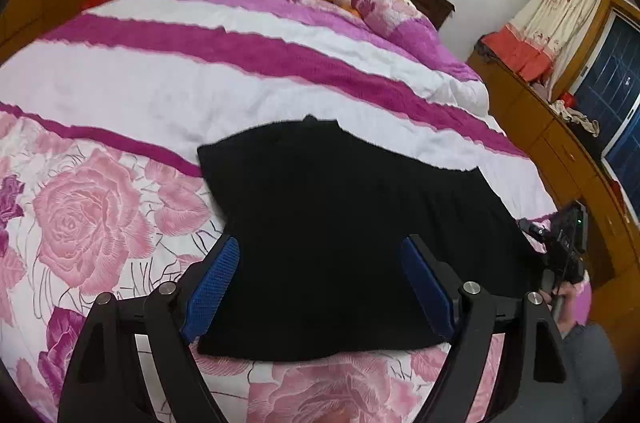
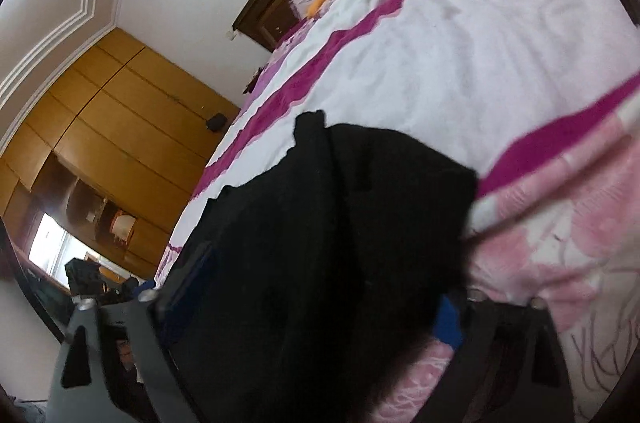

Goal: Fold small clothes

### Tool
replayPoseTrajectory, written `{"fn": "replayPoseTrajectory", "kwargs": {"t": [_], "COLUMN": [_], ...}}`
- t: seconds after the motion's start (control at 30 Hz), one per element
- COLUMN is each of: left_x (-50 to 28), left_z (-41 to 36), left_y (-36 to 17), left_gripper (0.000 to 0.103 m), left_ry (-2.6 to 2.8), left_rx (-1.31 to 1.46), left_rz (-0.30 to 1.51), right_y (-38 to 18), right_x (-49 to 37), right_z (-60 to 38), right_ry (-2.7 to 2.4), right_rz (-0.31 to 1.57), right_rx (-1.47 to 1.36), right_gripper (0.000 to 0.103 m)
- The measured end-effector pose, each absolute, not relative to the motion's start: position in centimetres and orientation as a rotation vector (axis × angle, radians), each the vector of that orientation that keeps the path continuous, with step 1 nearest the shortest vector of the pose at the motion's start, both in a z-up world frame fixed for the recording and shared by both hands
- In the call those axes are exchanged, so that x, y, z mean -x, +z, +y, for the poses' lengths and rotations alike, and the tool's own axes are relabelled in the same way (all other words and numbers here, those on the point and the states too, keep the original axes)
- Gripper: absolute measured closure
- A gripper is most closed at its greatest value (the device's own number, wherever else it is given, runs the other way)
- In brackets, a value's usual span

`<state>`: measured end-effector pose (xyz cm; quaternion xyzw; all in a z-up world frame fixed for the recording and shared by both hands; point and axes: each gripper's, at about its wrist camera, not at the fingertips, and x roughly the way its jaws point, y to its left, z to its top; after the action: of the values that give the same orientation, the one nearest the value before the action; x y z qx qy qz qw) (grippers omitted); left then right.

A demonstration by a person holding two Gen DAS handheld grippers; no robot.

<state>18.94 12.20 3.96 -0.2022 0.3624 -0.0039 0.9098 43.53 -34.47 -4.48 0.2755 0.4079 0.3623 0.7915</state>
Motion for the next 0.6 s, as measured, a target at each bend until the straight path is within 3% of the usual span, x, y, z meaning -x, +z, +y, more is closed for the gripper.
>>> {"fn": "replayPoseTrajectory", "kwargs": {"t": [0.03,0.13,0.2,0.37,0.4,0.43,0.6], "left_x": [-18.8,-18.8,-18.9,-18.5,-18.2,-18.0,-20.0], "left_z": [12.0,11.8,11.8,12.0,12.1,12.4,13.9], "left_y": [4.1,4.2,4.0,2.5,2.3,1.9,1.1], "left_gripper": [0.035,0.035,0.035,0.035,0.035,0.035,0.035], "left_ry": [-0.005,-0.014,-0.018,-0.055,-0.065,-0.054,-0.021], "left_rx": [0.412,0.407,0.41,0.398,0.397,0.399,0.443], "left_rz": [0.735,0.726,0.731,0.645,0.609,0.561,0.58], "right_y": [-4.7,-5.9,-6.1,-5.3,-5.4,-5.5,-4.3], "right_x": [-43.5,-44.0,-44.5,-45.2,-45.3,-45.2,-44.9], "right_z": [-34.9,-36.2,-36.3,-34.5,-34.3,-34.4,-33.1], "right_ry": [0.748,0.721,0.713,0.728,0.736,0.74,0.648], "right_rz": [0.886,0.909,0.912,0.898,0.898,0.896,0.913], "right_rx": [-0.608,-0.703,-0.716,-0.631,-0.638,-0.644,-0.55], "right_gripper": [0.036,0.064,0.073,0.073,0.076,0.089,0.091]}}
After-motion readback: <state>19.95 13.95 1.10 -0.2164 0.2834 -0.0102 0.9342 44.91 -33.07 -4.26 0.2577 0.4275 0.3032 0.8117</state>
